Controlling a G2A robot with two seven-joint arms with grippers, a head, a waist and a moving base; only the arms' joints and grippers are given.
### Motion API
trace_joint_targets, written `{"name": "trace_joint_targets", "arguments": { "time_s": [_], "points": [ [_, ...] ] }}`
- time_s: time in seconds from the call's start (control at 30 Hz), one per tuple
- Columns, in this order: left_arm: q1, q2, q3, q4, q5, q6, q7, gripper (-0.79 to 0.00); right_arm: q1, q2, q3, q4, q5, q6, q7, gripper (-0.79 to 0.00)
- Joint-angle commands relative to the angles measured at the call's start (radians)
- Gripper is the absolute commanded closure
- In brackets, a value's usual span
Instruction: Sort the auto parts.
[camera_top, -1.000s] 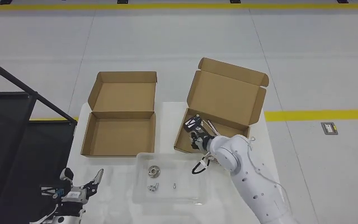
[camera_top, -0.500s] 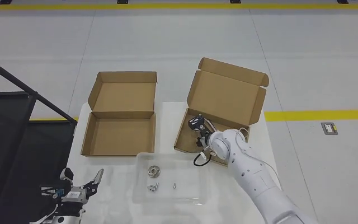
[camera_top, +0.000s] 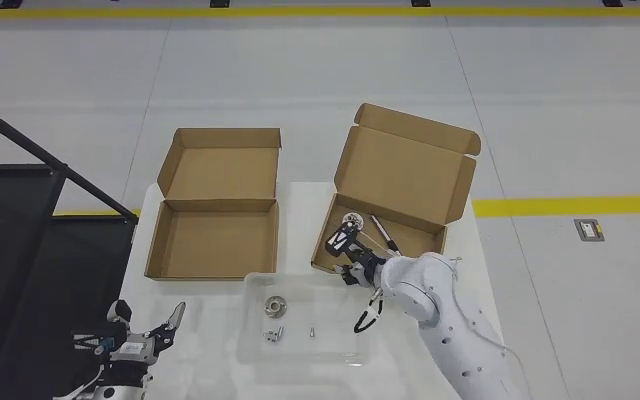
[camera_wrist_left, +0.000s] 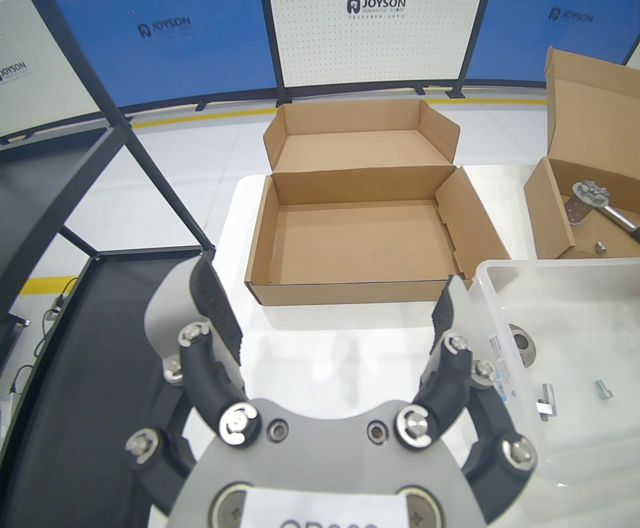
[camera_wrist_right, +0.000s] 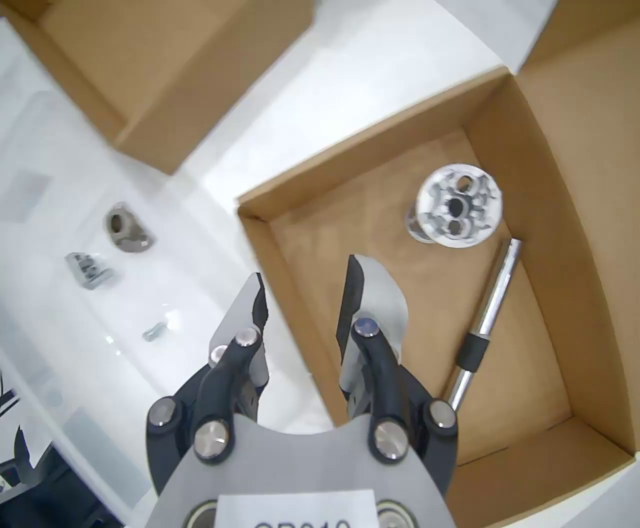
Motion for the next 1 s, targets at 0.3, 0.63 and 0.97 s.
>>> {"name": "trace_joint_targets", "arguments": {
  "time_s": [0.3,0.63,0.97],
  "points": [
    [0.0,0.0,0.0,0.0,0.0,0.0,0.0,-0.785,-0.021,-0.03,-0.257,0.023,0.008,-0.022,0.16,-0.351],
    [0.0,0.0,0.0,0.0,0.0,0.0,0.0,-0.785,0.083,-0.084,-0.409,0.197,-0.048,0.115,0.189,-0.357],
    [0.0,0.0,0.0,0.0,0.0,0.0,0.0,-0.785,0.138,-0.124,-0.456,0.335,-0.025,0.162,0.186,-0.329]
  ]
}}
